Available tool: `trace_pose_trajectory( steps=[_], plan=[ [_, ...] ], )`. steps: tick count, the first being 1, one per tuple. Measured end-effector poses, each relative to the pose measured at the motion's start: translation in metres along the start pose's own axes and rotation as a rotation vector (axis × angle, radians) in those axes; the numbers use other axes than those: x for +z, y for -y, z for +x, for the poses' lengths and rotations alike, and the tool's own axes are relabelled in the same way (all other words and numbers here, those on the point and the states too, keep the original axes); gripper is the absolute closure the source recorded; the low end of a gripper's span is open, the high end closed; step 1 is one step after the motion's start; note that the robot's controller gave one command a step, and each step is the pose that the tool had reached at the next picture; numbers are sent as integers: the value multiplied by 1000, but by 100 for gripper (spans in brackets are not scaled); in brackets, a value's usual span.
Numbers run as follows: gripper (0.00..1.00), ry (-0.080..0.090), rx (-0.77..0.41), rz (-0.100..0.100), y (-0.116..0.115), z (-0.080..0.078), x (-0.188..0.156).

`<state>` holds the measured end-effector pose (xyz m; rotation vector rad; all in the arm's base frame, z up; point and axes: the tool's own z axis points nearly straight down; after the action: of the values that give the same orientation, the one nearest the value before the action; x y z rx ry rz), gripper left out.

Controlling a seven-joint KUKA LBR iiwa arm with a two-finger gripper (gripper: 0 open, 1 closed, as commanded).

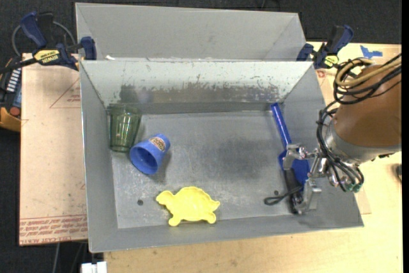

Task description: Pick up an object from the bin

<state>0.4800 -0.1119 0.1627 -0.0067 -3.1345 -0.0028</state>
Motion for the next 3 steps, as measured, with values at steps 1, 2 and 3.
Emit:
trace_pose_trajectory(
  steps=[1, 2, 3],
  plan=[
    [0, 7, -4, 1, -1, -2, -4],
    [100, 1, -28, 0, -17, -34, -82],
    [100, 1, -28, 0, -17, -34, -82]
  ],
)
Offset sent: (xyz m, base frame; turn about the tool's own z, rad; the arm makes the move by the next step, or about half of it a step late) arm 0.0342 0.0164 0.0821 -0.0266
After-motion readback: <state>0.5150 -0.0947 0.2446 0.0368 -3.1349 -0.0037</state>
